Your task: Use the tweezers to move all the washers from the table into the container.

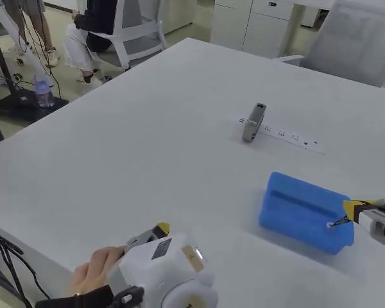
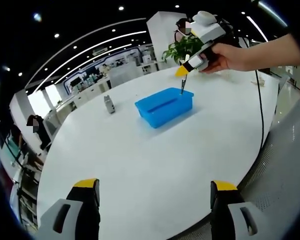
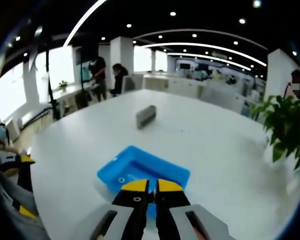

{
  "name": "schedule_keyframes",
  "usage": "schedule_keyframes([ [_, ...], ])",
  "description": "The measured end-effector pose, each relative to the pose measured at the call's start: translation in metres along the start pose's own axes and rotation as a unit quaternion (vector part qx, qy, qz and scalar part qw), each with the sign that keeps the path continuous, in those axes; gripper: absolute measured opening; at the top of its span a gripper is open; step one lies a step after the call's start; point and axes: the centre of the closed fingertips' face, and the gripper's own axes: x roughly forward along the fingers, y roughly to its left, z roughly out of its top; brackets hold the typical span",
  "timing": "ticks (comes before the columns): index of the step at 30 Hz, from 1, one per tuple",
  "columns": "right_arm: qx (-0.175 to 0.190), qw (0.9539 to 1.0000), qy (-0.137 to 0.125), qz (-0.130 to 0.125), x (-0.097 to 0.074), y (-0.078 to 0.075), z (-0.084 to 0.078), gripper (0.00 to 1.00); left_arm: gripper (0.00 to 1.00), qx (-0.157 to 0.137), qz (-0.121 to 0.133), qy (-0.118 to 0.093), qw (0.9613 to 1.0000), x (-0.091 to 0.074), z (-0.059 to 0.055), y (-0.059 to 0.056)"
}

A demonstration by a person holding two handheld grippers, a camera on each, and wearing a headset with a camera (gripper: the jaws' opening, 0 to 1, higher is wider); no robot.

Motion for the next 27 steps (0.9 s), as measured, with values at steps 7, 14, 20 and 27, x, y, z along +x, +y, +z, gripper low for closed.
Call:
schedule_keyframes([
  [7, -0.005, 0.9997, 0.024, -0.002, 0.015, -0.004, -0.011, 0.01, 0.93, 0.0, -0.001, 0.005, 1.0, 0.001, -0.002, -0.001],
  [14, -0.005, 0.9991, 0.042, 0.002, 0.03, -0.009, -0.023, 0.01, 0.92, 0.0, 0.0, 0.012, 0.9999, 0.001, -0.004, 0.0],
  [20, -0.004, 0.9983, 0.057, 0.005, 0.037, -0.009, -0.033, 0.01, 0.92, 0.001, 0.001, 0.018, 0.9998, 0.001, -0.006, 0.0],
  [27, 0.002, 0.9979, 0.064, 0.007, 0.04, -0.008, -0.041, 0.01, 0.92, -0.001, 0.005, 0.028, 0.9996, 0.002, -0.01, 0.002],
])
